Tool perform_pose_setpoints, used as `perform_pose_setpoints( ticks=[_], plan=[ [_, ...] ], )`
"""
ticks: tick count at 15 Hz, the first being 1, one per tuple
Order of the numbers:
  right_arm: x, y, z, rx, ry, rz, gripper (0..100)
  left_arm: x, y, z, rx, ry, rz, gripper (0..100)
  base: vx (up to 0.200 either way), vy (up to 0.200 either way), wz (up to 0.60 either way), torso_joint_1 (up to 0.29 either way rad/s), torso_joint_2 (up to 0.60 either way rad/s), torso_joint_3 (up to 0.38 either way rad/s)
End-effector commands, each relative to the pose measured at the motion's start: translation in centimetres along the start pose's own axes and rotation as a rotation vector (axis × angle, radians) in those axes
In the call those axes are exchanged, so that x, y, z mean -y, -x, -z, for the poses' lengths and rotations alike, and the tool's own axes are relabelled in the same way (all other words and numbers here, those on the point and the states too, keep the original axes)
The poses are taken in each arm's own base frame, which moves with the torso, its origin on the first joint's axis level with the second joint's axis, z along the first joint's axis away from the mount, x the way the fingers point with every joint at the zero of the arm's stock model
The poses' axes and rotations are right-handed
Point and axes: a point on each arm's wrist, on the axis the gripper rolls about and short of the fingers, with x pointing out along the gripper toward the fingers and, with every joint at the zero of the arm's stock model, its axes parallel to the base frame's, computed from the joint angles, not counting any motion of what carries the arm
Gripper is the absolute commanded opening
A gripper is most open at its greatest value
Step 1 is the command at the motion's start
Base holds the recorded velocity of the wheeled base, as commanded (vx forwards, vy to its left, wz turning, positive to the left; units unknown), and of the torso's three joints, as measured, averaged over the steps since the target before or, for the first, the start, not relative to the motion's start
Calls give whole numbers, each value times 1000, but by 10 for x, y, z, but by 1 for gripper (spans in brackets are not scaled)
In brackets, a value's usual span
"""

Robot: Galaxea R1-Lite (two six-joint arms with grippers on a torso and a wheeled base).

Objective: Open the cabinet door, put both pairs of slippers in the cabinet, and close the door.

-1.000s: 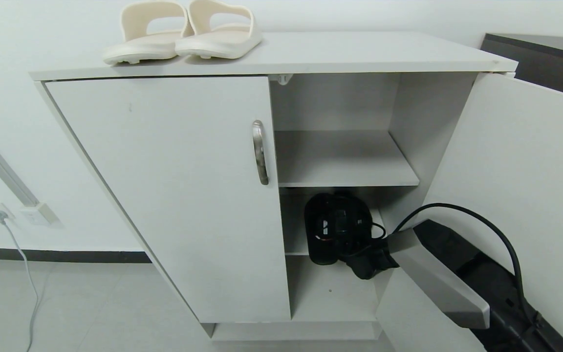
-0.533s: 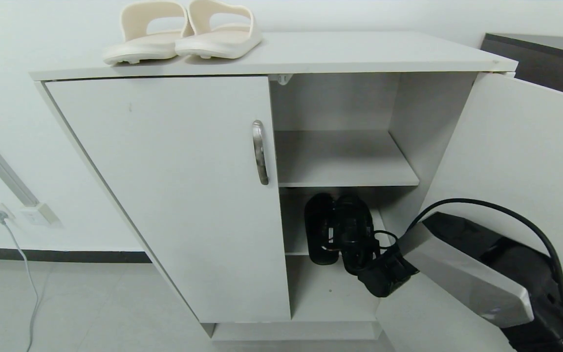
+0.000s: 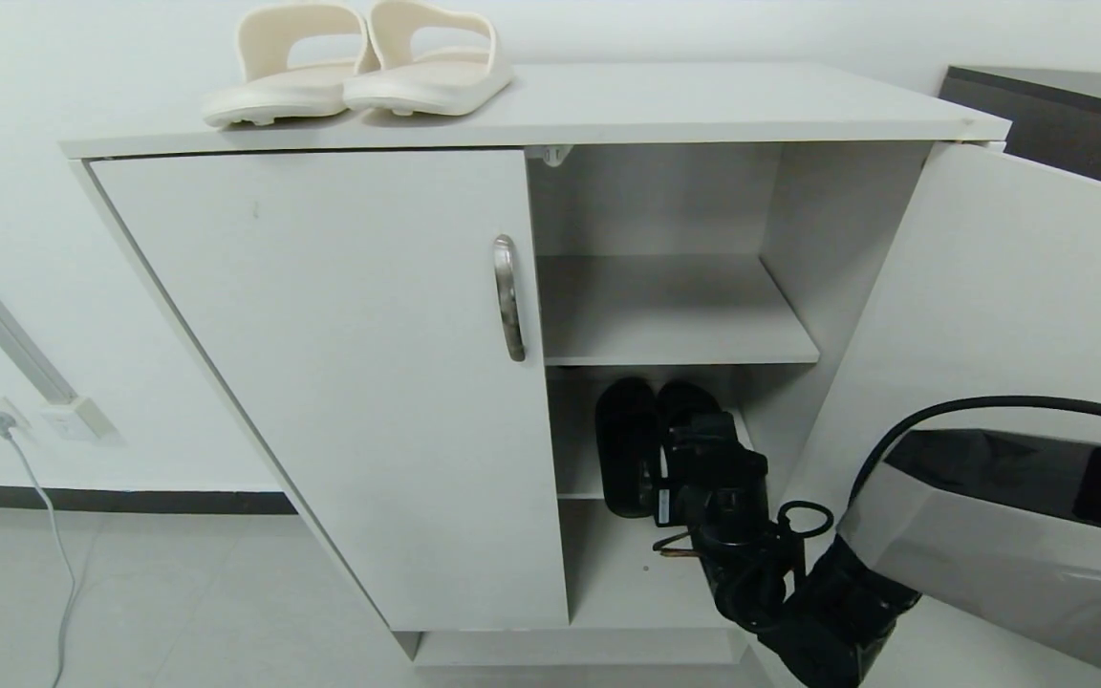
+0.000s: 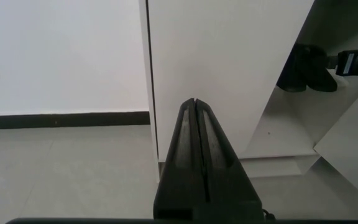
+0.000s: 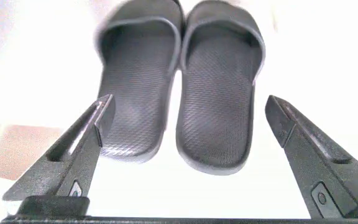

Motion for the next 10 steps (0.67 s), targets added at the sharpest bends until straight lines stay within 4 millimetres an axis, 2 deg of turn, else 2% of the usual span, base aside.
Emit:
perform_pose_setpoints(
  ticks=[1, 5, 10],
  plan=[
    [1, 11, -15, 22, -15, -12, 100, 0, 0, 0, -1, 2, 0, 0, 0, 0, 0, 0, 0, 0],
    [-1, 17, -15, 19, -10, -26, 100, 0, 0, 0, -1, 0, 0, 0, 0, 0, 0, 0, 0, 0],
    [-3, 22, -14, 16, -5, -36, 100, 0, 0, 0, -1, 2, 0, 0, -200, 0, 0, 0, 1, 3]
  ],
)
